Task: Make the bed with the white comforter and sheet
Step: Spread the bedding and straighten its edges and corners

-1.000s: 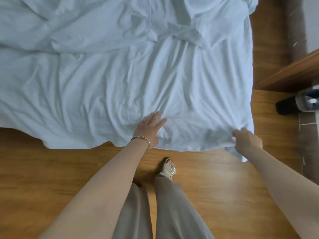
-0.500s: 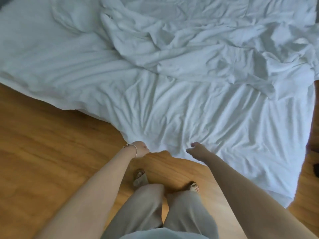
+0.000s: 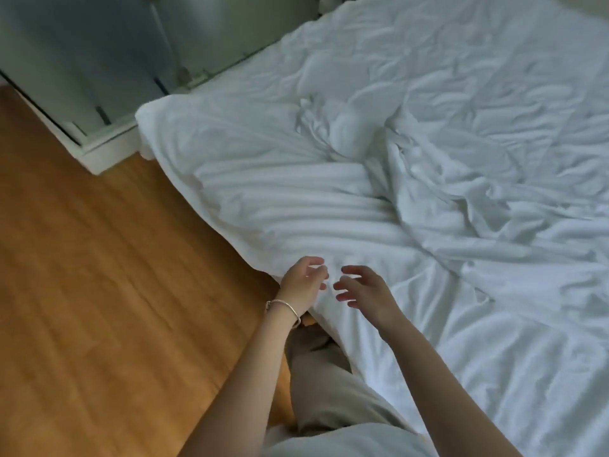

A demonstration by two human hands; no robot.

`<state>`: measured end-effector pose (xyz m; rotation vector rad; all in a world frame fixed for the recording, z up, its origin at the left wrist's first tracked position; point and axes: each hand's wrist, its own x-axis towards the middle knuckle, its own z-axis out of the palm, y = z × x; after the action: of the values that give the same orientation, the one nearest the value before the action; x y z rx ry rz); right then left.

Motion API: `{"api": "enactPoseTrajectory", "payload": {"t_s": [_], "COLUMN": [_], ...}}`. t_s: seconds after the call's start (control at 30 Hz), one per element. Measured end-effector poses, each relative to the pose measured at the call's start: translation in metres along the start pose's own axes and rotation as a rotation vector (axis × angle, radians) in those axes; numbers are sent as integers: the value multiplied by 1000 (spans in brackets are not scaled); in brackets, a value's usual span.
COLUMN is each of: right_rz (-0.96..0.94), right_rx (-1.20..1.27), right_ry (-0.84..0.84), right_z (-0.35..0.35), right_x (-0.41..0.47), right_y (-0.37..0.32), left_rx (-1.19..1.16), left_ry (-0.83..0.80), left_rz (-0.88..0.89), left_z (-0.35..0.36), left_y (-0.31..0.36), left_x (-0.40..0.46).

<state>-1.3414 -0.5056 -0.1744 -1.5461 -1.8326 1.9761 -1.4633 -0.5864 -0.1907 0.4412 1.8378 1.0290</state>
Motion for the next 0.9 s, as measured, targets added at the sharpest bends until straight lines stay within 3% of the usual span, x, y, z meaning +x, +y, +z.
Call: {"api": "enactPoseTrajectory", "payload": {"t_s": [0.17, 0.23, 0.4, 0.53, 0.7, 0.9], "right_rz": [69, 102, 25, -55, -166, -159], "right_rx": [-121, -222, -485, -627, -703, -639], "right_ry": [-139, -233, -383, -445, -420, -302], "right_z": [69, 104, 204, 299, 403, 489], "right_x": [99, 136, 217, 270, 317, 354], "right_y": [-80, -113, -205, -272, -333, -426], "left_rx": [326, 394, 17, -316, -98, -29], "left_ry": [-116, -36, 376, 257, 159, 273], "left_rz": [-186, -254, -266, -288, -241, -31], "left_z": [-127, -188, -304, -393, -527, -671], "left_y": [9, 13, 21, 23, 35, 77], "left_x": [55, 72, 98, 138, 196, 266]}}
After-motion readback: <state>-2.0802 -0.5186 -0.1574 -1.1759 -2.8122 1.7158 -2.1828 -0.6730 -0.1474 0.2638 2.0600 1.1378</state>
